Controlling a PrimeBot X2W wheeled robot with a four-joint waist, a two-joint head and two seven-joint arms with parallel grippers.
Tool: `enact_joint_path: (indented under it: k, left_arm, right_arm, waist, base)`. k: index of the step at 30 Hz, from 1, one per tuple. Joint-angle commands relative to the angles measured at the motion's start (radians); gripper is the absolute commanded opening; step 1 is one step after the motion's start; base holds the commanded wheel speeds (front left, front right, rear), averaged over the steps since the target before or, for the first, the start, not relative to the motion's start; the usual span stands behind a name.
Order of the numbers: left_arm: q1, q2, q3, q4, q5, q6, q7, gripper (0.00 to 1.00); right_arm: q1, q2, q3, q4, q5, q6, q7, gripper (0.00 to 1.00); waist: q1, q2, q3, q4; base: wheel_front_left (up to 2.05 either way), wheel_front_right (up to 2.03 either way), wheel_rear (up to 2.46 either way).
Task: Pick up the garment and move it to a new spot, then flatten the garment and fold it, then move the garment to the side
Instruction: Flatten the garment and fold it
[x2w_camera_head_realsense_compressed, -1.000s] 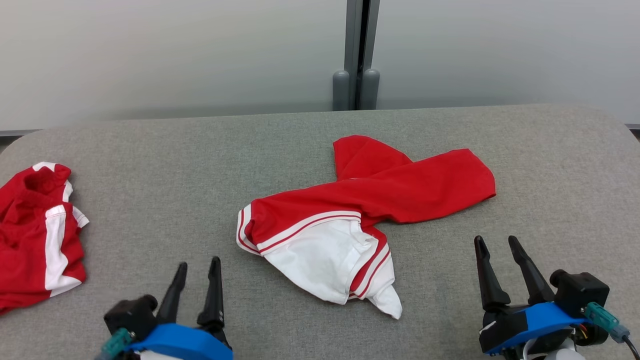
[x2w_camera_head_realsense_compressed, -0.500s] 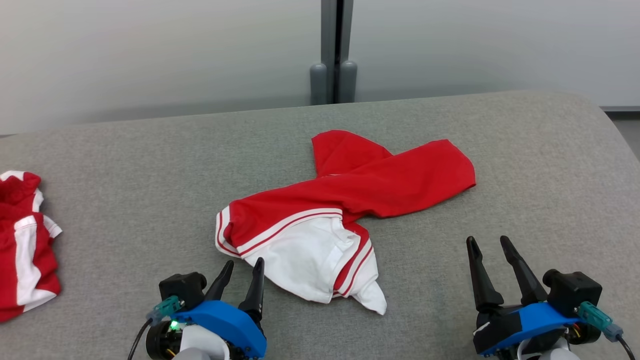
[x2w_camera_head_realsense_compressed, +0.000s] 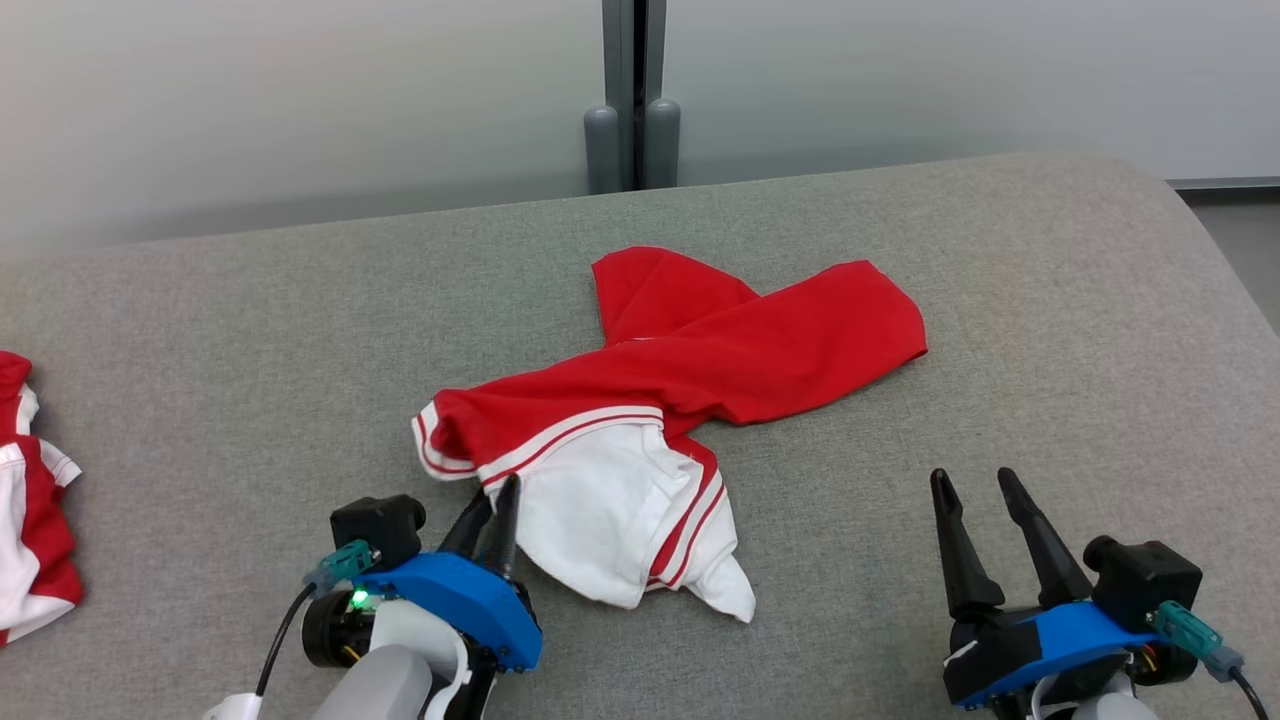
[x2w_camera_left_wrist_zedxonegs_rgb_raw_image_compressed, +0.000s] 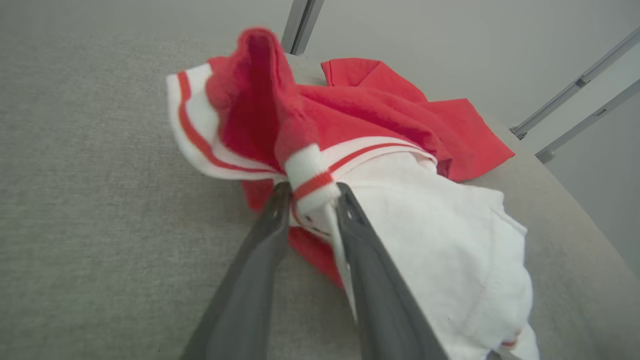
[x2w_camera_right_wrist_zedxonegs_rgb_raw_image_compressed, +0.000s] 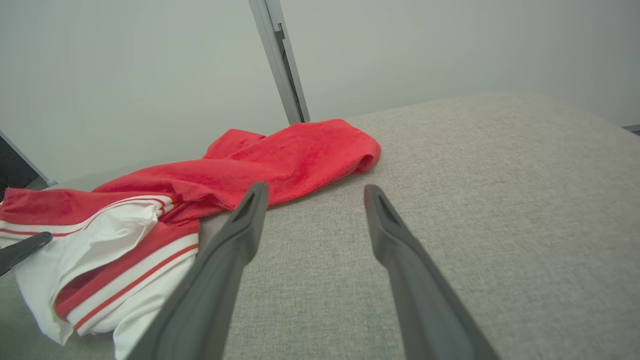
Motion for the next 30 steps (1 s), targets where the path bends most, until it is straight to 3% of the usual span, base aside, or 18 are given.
enact_joint_path:
  k: [1,10,25,28,30]
  left_arm:
    - [-0.020,0.000,0.000,0.000,0.004,-0.004,-0.008,0.00]
    - [-0.119,0.009,-0.030,-0.035,0.058,-0.026,-0.047,0.00]
    - [-0.575,-0.076,-0.164,-0.027,0.082,-0.078,-0.069,0.00]
    - [-0.617,-0.084,-0.224,-0.068,0.065,-0.080,-0.086,0.00]
    - [-0.586,-0.081,-0.332,-0.122,0.015,-0.079,-0.088,0.00]
  right_arm:
    - [-0.014,-0.005,0.001,0.002,0.002,0.000,-0.007,1.00]
    - [-0.017,-0.005,0.001,0.013,0.006,0.000,-0.008,1.00]
    - [-0.044,-0.005,0.028,0.022,0.028,0.000,-0.020,1.00]
    - [-0.047,-0.005,0.020,0.024,0.029,0.000,-0.024,1.00]
    - [-0.049,-0.004,0.006,0.024,0.031,0.000,-0.028,1.00]
  waist:
    - [-0.0001,-0.0001,0.000,0.000]
    - [-0.0001,-0.0001,-0.014,0.006]
    - [-0.0001,-0.0001,0.031,-0.073]
    - [-0.0001,-0.0001,0.046,-0.076]
    - [-0.0001,-0.0001,0.062,-0.057]
  base:
    - [0.00,0.00,0.00]
    - [0.00,0.00,0.00]
    - [0.00,0.00,0.00]
    - [0.00,0.00,0.00]
    - [0.00,0.00,0.00]
